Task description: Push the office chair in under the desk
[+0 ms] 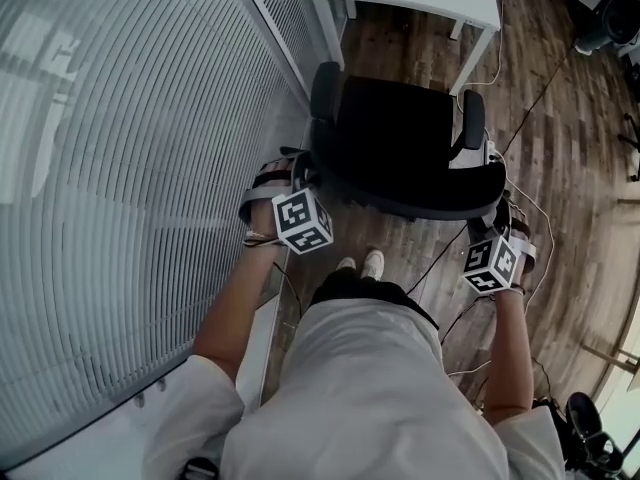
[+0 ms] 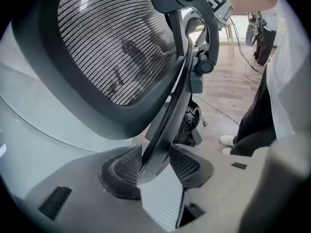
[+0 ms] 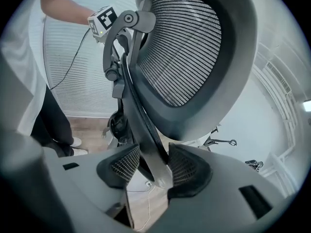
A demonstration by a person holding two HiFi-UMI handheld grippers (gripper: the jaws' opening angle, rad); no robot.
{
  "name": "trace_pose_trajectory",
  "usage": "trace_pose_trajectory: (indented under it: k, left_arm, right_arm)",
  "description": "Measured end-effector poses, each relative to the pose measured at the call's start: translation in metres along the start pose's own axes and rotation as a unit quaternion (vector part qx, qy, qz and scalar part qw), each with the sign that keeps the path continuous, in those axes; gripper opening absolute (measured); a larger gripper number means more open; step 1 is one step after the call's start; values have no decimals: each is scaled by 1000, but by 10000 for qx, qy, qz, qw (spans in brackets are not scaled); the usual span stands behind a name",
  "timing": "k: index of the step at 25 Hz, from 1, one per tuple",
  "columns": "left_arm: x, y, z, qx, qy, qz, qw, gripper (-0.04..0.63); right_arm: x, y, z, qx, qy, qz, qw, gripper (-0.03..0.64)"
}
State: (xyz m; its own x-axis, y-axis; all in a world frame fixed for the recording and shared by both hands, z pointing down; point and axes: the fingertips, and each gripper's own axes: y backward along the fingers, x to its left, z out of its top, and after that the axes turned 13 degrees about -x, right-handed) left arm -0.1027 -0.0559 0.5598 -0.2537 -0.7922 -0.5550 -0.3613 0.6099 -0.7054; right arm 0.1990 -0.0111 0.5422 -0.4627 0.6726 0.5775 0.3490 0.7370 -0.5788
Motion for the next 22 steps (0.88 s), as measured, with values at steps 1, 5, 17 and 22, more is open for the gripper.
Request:
trace_pose_trajectory:
  k: [1,5,17,22]
  left_arm:
    - [1,-2,-1,7,11,5,10000,189]
    - [13,-9,-4,-16,3,62,10000,189]
    - [61,-33,-4,85,64,90,9999,189]
    - [81,-52,-6,-5,33,56,10000,189]
  right_arm:
    - [0,-3,0,-5,4,5,10000,204]
    - [-9,-12,4,19,1,-6,10000,204]
    - [-44,-43,15,-59,-107,-34,9999,202]
    - [-62,-65,15,20,-133,-58,9999,202]
